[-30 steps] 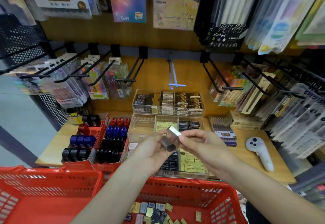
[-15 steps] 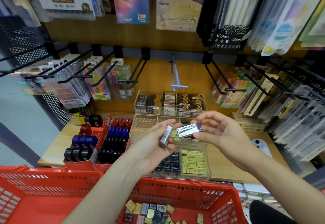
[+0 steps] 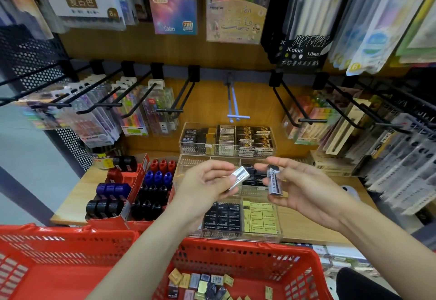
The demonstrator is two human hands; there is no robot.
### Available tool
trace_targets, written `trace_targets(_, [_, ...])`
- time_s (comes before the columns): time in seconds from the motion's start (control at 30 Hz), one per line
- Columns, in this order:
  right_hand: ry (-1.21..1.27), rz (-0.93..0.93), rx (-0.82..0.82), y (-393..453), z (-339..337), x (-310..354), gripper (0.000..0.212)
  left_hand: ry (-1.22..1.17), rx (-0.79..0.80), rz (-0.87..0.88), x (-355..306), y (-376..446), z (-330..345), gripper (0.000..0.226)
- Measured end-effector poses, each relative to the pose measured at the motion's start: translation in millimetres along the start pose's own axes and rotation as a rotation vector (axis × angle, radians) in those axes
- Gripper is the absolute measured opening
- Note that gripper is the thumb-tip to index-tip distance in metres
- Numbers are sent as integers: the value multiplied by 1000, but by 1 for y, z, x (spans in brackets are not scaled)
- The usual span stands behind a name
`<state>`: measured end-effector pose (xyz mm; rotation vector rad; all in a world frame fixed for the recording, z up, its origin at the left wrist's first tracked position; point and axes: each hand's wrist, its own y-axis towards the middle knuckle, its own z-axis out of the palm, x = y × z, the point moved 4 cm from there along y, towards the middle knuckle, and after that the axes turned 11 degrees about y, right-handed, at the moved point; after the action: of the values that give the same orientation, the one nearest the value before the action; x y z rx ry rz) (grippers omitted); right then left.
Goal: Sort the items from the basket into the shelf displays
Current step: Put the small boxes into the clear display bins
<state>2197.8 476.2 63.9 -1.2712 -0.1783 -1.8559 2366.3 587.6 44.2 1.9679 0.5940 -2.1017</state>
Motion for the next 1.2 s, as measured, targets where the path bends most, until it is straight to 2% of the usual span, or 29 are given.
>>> trace_targets(0.13, [-233,-75,-97,-1,-2,-1,33,296,71,47,-1,-5,4,27])
trace_targets(0.23, [-531,-195,-125,-4,-1,2,37,421,89,66,0,-7,6,37])
trace_targets(0.37, [-751,-299,-61,-5,11,0,28,380,115,44,2,-6,9,38])
trace_targets(0.47, [-816,-367,-21,-4,17,-2,25,355,80,50,3,-5,9,28])
trace_targets(0.57, [-804,-413,-60,-1,16,-5,9,236,47,12,7,-4,9,22])
trace_targets(0.7, [-834,-444,-84,6,20,-12,11,180,-11,-15,11,0,7,19])
trace_targets(0.83, [-978,-551,-113,15,25,-16,11,173,-31,-51,19,6,5,22])
trace_targets(0.9, [-1037,-570,-74,18,30,-17,17,157,-54,-67,23,11,2,22])
trace_targets(1.0, [-1289,-575,34,26,36,-20,53,170,-136,-108,24,23,-8,24])
trace_targets(1.03, [-1365,-613,27,31,39,-20,58,185,-157,-117,23,30,-12,25])
trace_targets(1.13, [-1496,-734,-32,51,49,-17,52,182,-176,-143,20,52,-23,25])
trace_targets(1.2, [-1562,-738,-19,68,55,-15,51,147,-188,-151,23,68,-29,23])
